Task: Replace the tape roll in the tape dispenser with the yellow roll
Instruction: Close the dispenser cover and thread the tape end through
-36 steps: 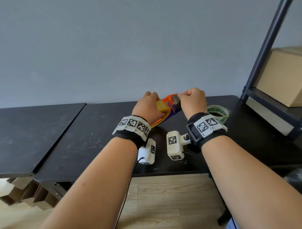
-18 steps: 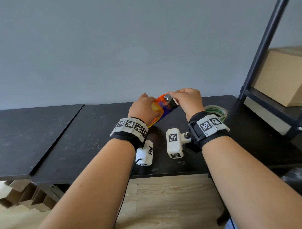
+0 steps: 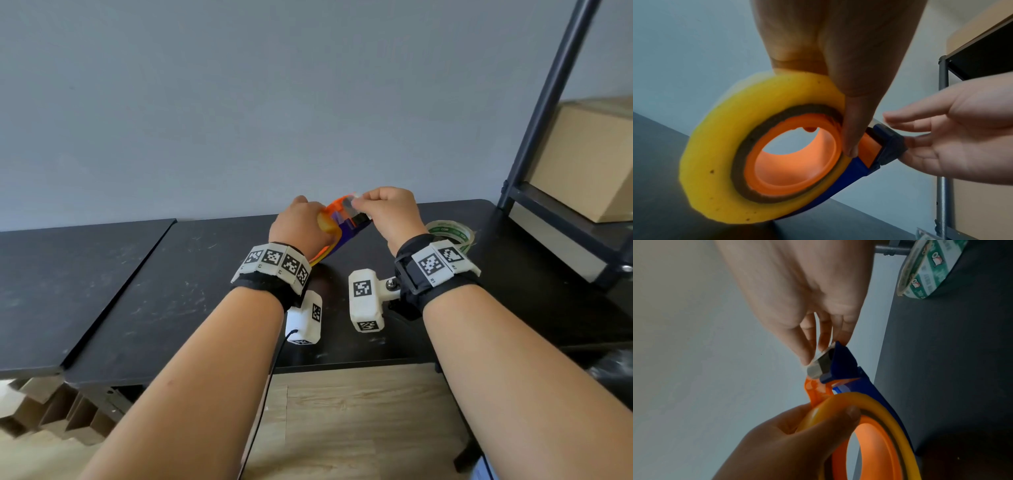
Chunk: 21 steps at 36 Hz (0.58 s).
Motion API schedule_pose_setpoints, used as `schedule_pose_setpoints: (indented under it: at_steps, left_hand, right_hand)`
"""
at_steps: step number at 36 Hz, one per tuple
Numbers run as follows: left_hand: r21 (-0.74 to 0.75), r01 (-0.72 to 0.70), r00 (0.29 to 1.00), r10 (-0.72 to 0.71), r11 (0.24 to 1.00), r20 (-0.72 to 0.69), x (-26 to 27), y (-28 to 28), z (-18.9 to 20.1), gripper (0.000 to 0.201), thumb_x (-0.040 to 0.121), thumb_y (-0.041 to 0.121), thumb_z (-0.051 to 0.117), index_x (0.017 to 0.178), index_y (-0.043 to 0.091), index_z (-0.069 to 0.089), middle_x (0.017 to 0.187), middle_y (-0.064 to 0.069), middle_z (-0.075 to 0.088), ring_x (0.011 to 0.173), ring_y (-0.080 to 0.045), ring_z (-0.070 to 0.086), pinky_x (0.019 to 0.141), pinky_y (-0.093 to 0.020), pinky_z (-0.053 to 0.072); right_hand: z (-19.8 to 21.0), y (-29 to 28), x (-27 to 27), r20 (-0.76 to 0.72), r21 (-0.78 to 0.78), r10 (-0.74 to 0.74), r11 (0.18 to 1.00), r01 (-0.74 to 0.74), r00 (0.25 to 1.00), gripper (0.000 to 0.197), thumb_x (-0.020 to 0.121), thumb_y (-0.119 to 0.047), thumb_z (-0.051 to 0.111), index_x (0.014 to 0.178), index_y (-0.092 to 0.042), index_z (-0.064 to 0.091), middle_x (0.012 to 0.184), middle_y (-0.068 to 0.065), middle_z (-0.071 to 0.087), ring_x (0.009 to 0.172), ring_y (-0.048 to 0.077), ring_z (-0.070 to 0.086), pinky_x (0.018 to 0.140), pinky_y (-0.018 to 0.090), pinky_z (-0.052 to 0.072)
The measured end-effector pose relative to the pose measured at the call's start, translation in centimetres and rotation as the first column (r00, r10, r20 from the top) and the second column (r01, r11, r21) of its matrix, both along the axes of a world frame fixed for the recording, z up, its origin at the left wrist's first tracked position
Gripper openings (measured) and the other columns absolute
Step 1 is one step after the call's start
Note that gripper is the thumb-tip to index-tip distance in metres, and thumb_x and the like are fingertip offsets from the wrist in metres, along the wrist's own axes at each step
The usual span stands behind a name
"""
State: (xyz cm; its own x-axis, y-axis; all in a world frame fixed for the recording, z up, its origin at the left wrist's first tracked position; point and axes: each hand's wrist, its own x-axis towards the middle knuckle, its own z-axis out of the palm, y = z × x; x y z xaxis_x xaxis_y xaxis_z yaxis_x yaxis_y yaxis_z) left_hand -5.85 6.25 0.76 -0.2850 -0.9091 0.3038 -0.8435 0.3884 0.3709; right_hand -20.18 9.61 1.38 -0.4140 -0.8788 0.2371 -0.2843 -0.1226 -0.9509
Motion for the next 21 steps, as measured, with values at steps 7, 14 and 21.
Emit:
schedule_pose_setpoints:
  at_steps: [7,14,21]
  left_hand:
    - [-0.057,0.004,0.995,0.001,0.998,0.096,-0.2,0.4,-0.1,0.036,0.080,0.034,0.060,0.112,0.017,0.056,0.110,-0.003,0.053,0.090,-0.028,0.062,0.075,-0.036,0.052]
    - [-0.050,0.015,0.994,-0.010,0.999,0.104,-0.2,0.4,0.1,0.046,0.079,0.035,0.064,0.119,0.016,0.053,0.115,-0.003,0.053,0.094,-0.028,0.062,0.076,-0.037,0.052]
    - [-0.050,0.030,0.994,-0.025,0.998,0.111,-0.1,0.3,0.0,0.050,0.080,0.038,0.064,0.124,0.017,0.053,0.119,-0.001,0.052,0.099,-0.028,0.061,0.074,-0.034,0.047]
  right_hand:
    - [-0.4,-1.0,0.1,-0.100,-0.051,-0.087,0.995,0.082,0.991,0.012,0.086,-0.017,0.068,0.085,-0.005,0.070,0.085,0.003,0.066,0.082,0.017,0.060,0.077,0.032,0.052]
    - [-0.8,-1.4,0.1,-0.066,-0.059,-0.141,0.989,0.137,0.988,0.016,0.086,-0.020,0.067,0.076,-0.008,0.064,0.074,-0.001,0.061,0.076,0.018,0.057,0.073,0.032,0.049]
    - [-0.6,-1.0,-0.1,0.111,-0.004,-0.191,0.981,0.192,0.975,0.024,0.083,-0.013,0.062,0.061,-0.016,0.054,0.064,0.000,0.056,0.069,0.026,0.060,0.071,0.036,0.051]
